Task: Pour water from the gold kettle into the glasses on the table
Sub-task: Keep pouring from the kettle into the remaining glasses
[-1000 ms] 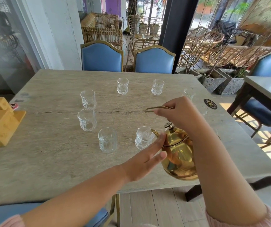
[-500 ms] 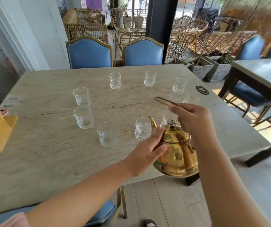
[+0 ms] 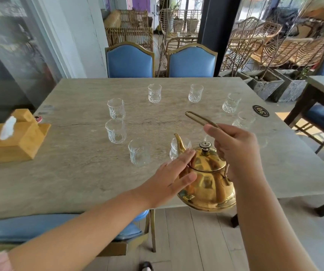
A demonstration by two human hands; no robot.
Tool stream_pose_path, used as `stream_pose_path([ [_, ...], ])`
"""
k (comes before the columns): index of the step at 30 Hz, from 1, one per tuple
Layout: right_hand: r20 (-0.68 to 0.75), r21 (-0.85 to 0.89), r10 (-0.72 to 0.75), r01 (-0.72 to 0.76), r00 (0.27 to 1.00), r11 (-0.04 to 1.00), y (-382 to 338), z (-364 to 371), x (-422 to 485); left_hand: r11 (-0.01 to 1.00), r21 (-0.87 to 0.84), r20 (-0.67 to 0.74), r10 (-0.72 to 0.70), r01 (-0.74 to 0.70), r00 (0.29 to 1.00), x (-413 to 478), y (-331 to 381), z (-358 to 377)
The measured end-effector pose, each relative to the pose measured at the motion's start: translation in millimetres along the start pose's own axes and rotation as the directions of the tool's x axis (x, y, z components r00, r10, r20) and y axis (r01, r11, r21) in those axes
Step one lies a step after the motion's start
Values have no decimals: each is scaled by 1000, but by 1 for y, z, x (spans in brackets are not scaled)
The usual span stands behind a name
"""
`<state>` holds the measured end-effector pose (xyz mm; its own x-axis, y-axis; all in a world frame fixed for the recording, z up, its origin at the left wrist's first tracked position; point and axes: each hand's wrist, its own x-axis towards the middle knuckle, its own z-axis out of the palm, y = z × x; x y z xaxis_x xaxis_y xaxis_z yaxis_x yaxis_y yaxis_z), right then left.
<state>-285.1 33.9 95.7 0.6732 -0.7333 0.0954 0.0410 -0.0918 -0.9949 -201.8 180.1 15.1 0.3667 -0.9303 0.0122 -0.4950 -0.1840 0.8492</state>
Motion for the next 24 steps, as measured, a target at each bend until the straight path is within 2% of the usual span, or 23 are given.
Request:
stream_pose_path([
  [6, 87, 0, 2, -2, 996, 1000, 4, 8, -10, 996, 70, -40, -55, 58, 998, -22, 1, 1],
  [11, 124, -54, -26, 33, 992, 998, 4, 23, -13, 991, 110, -17, -74, 75, 997, -39, -2, -8],
  [15, 142, -148, -5, 26, 990, 989, -3, 42, -12, 994, 72, 63, -88, 83, 994, -50, 2, -35],
  [20, 150, -316, -53, 99, 987, 944, -13, 75, -10, 994, 95, 189, -66, 49, 980, -57, -10, -67],
  [24, 169, -403, -58, 123, 984, 907, -19, 102, -7, 993, 111, 213, -55, 32, 976, -59, -24, -85],
])
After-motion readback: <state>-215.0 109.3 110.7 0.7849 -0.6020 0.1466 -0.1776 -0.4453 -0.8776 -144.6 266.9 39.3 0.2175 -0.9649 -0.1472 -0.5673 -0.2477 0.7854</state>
